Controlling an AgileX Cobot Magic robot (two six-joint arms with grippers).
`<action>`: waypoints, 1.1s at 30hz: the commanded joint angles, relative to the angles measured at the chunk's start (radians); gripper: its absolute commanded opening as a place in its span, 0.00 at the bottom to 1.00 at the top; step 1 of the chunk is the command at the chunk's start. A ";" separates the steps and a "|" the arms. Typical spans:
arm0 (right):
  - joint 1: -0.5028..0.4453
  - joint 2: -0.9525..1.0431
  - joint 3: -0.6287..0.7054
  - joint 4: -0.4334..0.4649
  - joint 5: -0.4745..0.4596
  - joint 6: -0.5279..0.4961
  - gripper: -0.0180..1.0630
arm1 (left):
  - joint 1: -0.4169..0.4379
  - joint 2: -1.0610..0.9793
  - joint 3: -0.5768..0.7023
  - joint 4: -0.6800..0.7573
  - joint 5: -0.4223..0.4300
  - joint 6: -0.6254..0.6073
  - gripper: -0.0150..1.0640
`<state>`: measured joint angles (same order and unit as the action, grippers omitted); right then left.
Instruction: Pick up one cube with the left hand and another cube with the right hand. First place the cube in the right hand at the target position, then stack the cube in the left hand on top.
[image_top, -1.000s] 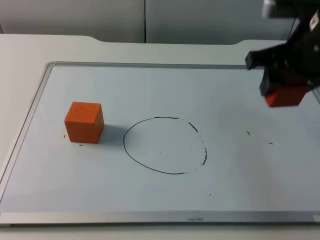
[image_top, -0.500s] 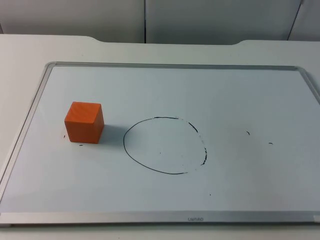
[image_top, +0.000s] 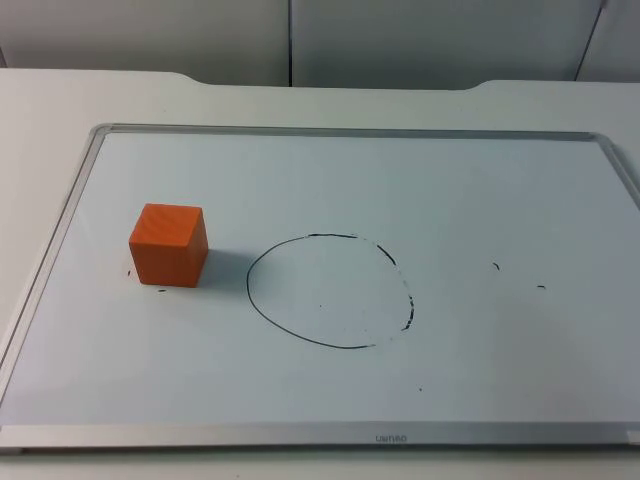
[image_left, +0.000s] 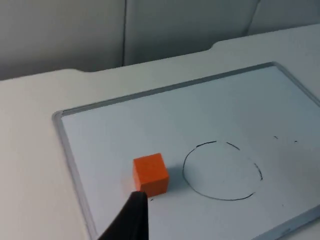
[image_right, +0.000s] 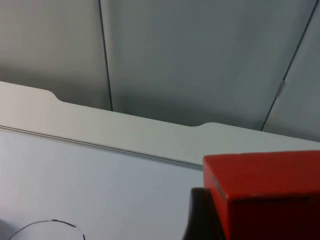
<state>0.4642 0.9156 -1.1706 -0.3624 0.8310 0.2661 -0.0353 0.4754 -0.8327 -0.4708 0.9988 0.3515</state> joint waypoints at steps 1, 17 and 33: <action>0.003 -0.016 0.007 -0.006 -0.002 -0.014 0.01 | 0.002 0.101 -0.051 -0.102 -0.025 0.143 0.99; 0.003 -0.032 0.074 -0.003 -0.049 -0.012 0.01 | -0.122 0.794 -0.242 -0.114 -0.093 0.212 0.98; 0.003 -0.032 0.074 0.000 -0.057 -0.012 0.01 | -0.319 1.339 -0.414 0.267 -0.252 -0.361 0.98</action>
<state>0.4642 0.8896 -1.1004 -0.3624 0.7989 0.2595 -0.3419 1.8031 -1.2333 -0.2099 0.7583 0.0147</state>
